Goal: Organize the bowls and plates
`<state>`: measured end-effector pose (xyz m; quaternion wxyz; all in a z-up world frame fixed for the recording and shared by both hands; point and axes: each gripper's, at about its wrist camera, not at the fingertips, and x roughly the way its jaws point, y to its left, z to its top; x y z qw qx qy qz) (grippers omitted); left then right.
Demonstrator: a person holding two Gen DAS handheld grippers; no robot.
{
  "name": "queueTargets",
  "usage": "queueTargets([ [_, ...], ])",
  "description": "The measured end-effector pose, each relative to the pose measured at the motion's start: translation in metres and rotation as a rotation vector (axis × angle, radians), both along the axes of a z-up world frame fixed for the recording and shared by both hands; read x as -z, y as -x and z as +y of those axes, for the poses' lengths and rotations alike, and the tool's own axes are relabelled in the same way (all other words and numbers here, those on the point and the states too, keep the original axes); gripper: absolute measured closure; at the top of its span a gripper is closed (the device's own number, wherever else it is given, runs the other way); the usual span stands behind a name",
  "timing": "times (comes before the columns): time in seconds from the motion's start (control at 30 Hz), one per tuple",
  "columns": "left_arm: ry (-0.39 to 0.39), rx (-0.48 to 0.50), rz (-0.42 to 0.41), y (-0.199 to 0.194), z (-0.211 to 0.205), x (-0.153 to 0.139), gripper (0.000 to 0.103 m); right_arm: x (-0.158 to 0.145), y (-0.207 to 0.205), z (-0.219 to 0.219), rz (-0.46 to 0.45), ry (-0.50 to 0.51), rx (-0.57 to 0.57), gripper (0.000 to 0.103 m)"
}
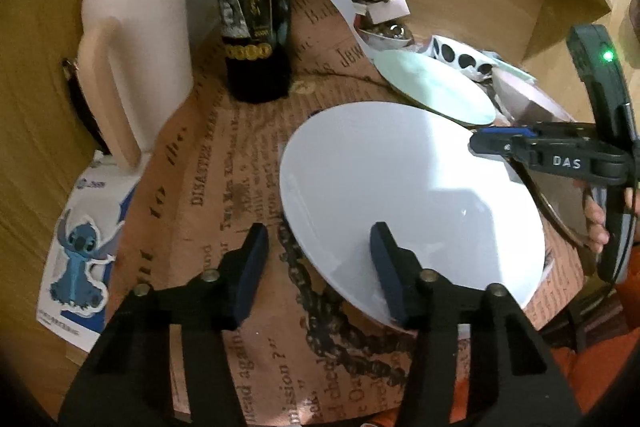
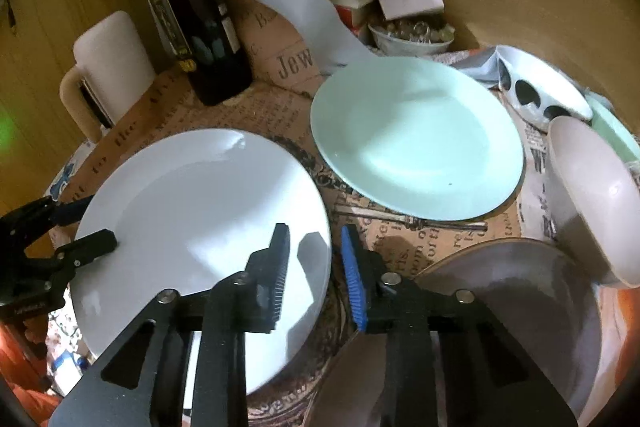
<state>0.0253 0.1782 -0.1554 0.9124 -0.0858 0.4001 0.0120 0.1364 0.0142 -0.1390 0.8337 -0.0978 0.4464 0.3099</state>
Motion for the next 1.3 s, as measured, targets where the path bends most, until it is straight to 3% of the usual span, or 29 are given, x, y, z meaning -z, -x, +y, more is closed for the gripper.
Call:
queueTargets([
  [0.17,0.058,0.030,0.002,-0.003,0.004,-0.001,0.069,0.002,0.003,0.003,0.000,0.015,-0.005,0.082],
  [0.67,0.083,-0.025,0.010,-0.029,0.027,-0.001,0.069,0.002,0.009,0.006,0.009,0.006,-0.009,0.079],
  [0.9,0.103,0.003,0.027,-0.022,0.029,0.001,0.069,0.007,0.001,0.007,0.087,-0.029,-0.017,0.074],
  [1.03,0.139,0.021,0.033,-0.016,0.029,0.001,0.069,0.008,0.002,0.008,0.077,-0.031,-0.021,0.073],
  [1.3,0.132,-0.015,0.041,-0.017,0.025,-0.001,0.069,0.003,0.008,0.003,0.059,-0.064,0.009,0.076],
])
